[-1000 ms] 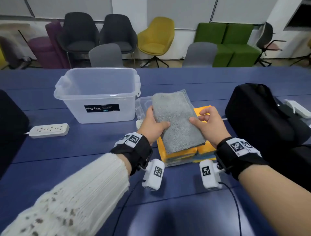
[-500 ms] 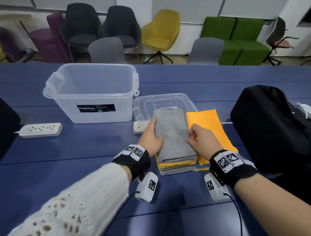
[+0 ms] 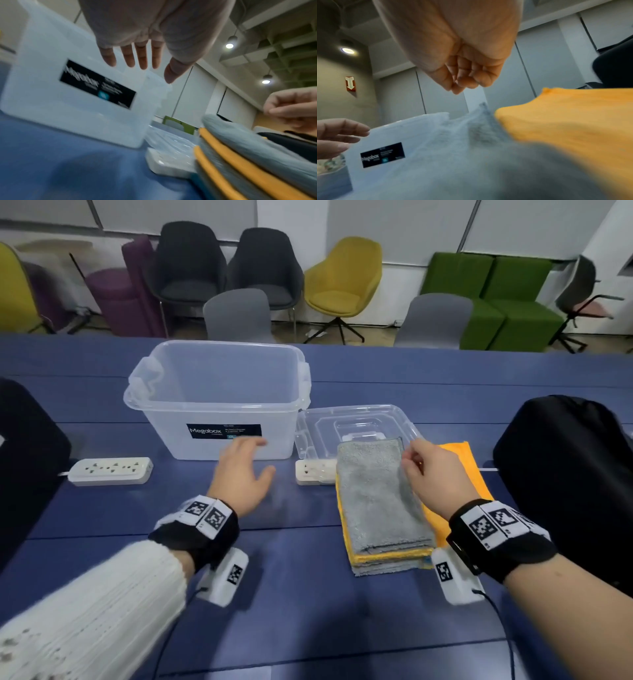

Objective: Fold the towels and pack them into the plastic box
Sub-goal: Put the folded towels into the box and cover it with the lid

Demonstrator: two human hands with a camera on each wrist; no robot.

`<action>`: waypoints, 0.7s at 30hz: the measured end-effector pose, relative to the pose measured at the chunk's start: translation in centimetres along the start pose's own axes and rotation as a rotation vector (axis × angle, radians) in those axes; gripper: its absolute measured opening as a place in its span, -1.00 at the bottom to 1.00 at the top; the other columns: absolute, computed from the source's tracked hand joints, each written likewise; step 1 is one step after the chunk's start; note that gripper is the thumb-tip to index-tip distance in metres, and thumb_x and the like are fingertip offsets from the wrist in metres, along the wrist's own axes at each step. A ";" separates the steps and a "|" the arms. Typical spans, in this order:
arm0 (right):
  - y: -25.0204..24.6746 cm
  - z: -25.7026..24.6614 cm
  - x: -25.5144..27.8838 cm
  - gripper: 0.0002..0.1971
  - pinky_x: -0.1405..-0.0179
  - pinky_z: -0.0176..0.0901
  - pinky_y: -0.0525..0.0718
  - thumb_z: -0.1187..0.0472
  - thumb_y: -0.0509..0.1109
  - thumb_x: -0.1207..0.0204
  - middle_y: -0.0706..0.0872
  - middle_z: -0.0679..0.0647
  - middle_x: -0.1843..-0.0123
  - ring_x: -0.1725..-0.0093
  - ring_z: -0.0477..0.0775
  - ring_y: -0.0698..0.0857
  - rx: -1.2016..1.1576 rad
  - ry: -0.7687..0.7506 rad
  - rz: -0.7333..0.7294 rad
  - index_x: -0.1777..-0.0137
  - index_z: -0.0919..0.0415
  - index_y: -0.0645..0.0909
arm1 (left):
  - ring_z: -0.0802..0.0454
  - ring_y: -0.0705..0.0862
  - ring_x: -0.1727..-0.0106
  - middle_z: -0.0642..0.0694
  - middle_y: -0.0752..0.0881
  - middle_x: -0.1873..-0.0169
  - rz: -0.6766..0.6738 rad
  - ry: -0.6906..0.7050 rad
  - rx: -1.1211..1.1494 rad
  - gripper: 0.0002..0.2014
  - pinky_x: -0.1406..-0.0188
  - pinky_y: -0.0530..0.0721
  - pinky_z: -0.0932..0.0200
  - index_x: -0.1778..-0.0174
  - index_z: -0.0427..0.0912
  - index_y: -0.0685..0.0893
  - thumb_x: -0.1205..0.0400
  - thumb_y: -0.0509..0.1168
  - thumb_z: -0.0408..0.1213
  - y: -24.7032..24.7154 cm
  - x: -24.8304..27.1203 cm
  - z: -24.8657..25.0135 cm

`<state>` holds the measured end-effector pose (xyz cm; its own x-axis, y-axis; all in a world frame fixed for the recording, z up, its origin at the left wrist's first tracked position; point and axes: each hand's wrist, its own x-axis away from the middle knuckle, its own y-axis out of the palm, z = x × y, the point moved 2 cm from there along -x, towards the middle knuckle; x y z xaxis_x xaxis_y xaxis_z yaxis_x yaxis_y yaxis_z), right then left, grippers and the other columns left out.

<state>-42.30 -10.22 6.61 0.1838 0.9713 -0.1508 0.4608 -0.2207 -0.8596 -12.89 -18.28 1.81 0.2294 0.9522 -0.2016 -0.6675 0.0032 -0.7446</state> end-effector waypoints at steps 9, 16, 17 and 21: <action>7.3 -10.3 -8.0 -0.58 -0.22 -0.02 0.58 0.21 0.25 -0.63 0.67 0.12 -0.07 -0.06 0.17 0.63 -0.235 0.014 -0.175 -0.49 0.07 0.42 | -0.13 0.16 -0.63 -0.06 0.33 -0.56 0.025 -0.117 -0.592 -0.33 -0.53 0.02 -0.44 -0.61 0.00 0.22 -0.59 0.31 -0.17 -8.3 -7.0 -7.6; 11.8 -13.6 -11.4 -0.71 -0.23 0.04 0.53 0.09 0.12 -0.71 0.64 0.17 -0.28 -0.04 0.11 0.53 -0.379 0.127 -0.292 -0.33 0.09 0.53 | -0.21 0.40 -0.32 -0.07 0.57 -0.12 -0.026 -0.181 -0.561 -0.79 -0.43 -0.06 -0.63 -0.18 -0.09 0.50 -0.64 0.21 -0.33 -8.5 -7.9 -9.0; 12.1 -13.5 -11.4 -0.81 -0.13 0.05 0.58 0.09 0.16 -0.69 0.66 0.11 0.01 0.05 0.13 0.52 -0.378 0.132 -0.266 -0.04 0.11 0.59 | -0.21 0.41 -0.31 -0.06 0.58 -0.09 -0.013 -0.195 -0.531 -0.82 -0.41 -0.08 -0.64 -0.15 -0.09 0.52 -0.65 0.20 -0.34 -8.5 -7.6 -9.0; 12.3 -12.9 -10.2 -0.73 -0.12 0.26 0.70 0.04 0.38 -0.55 0.54 0.01 0.34 0.19 0.12 0.59 -0.480 0.205 -0.208 0.36 0.06 0.50 | -0.18 0.48 -0.24 -0.04 0.61 0.01 0.068 -0.210 -0.433 -0.86 -0.44 -0.09 -0.63 0.01 -0.08 0.57 -0.61 0.23 -0.40 -9.0 -5.9 -9.5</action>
<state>-27.27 -23.97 3.89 0.1900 0.9721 0.1372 0.8399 -0.0886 -0.5355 -1.50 -26.86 3.71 0.0180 0.9870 -0.1594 -0.3100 -0.1461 -0.9395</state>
